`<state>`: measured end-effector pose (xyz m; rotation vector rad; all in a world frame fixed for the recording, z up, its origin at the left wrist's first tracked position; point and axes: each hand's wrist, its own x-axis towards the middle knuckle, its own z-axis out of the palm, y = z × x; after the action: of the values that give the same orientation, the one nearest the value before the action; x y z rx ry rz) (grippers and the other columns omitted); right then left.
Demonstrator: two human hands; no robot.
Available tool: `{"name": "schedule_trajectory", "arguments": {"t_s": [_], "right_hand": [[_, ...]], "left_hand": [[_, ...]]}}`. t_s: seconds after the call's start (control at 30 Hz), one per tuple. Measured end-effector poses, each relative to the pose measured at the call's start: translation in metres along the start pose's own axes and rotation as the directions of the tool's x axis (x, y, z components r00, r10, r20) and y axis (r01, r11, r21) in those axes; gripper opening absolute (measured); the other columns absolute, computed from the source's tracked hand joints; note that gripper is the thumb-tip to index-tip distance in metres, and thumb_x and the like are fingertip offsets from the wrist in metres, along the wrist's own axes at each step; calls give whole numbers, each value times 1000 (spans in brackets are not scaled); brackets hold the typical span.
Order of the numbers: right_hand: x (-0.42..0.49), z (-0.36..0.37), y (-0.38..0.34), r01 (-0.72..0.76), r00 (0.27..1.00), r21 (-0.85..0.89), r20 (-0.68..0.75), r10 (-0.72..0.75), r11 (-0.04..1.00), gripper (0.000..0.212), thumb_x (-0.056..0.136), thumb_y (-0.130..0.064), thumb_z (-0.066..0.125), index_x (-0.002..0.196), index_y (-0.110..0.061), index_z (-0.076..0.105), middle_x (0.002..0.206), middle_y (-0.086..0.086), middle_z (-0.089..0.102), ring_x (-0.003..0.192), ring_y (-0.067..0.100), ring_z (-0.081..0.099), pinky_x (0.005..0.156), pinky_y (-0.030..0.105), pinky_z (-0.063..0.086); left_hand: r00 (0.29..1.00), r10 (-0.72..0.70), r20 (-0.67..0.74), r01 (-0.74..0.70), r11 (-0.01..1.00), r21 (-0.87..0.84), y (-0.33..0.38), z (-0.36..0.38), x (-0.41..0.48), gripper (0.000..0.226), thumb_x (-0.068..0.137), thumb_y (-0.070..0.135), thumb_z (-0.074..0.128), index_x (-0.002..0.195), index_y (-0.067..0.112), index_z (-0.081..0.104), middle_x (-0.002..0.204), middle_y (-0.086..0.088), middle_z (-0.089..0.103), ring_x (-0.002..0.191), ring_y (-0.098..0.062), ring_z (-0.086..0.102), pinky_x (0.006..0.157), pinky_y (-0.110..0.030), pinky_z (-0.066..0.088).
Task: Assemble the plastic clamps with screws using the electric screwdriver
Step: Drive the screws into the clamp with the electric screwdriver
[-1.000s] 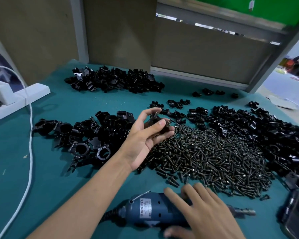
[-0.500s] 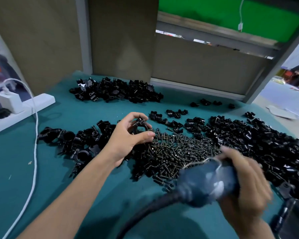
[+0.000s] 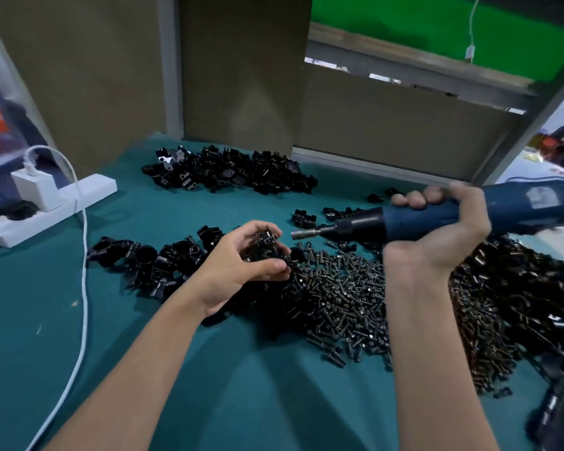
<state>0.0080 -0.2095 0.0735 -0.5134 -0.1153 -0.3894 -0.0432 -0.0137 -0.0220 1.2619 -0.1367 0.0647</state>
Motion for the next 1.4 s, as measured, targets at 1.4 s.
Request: {"name": "schedule_trajectory", "arguments": {"t_s": [1.4], "right_hand": [[1,-28,26,-188,979,173,-42,198,967,33,87,-15,42,55,-16,49,50,-4,42,40,12,39,46,20,37]], "left_hand": [[989,-91,117,33,906,421,-1,-8,-3,42,80,-3,77,111,22,62,104,-6,72,88,-23,75,75,-23,56]]}}
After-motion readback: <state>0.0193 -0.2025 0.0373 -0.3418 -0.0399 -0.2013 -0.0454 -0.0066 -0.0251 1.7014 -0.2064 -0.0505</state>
